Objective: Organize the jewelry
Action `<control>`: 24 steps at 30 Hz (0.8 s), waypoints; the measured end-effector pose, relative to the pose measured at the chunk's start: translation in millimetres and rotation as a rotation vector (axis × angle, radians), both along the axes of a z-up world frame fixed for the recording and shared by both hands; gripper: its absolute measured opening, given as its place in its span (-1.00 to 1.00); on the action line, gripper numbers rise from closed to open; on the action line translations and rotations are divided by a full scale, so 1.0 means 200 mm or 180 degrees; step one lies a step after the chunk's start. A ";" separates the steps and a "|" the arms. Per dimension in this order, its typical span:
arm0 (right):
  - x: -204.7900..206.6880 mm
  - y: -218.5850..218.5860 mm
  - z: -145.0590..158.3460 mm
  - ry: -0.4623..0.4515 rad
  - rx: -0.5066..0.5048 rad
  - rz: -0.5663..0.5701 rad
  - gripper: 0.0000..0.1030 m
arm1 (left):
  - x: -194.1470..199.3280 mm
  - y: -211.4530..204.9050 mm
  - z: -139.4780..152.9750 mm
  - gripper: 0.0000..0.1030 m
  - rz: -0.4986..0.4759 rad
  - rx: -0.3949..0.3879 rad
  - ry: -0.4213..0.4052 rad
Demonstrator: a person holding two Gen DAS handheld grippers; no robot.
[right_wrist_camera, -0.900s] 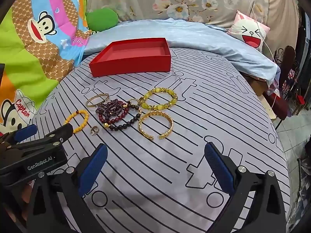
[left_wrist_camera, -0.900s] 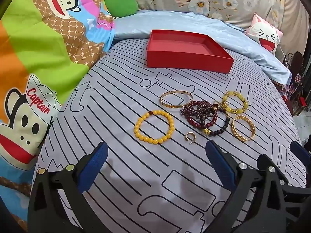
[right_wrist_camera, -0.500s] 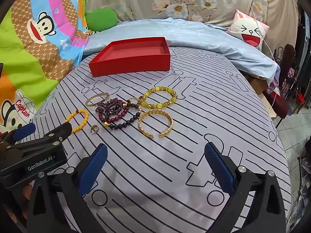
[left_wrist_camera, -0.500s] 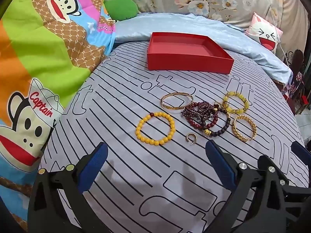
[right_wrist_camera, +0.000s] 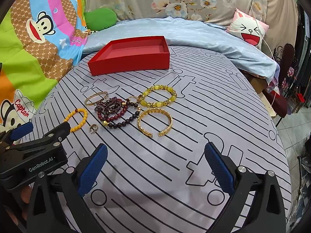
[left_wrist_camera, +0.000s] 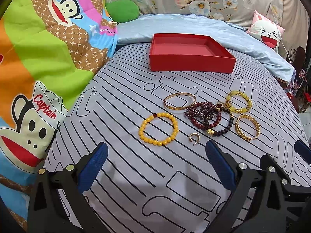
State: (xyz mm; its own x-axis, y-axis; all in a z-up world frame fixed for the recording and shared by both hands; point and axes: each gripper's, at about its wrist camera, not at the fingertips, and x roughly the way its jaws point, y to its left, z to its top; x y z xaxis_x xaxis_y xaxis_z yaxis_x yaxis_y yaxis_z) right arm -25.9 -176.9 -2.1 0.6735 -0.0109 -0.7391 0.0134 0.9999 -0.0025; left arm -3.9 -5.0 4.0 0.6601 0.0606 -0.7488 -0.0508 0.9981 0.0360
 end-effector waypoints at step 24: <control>0.00 0.00 0.00 -0.0011 -0.0006 -0.0010 0.87 | -0.01 0.00 0.00 0.86 0.0009 0.0053 -0.0021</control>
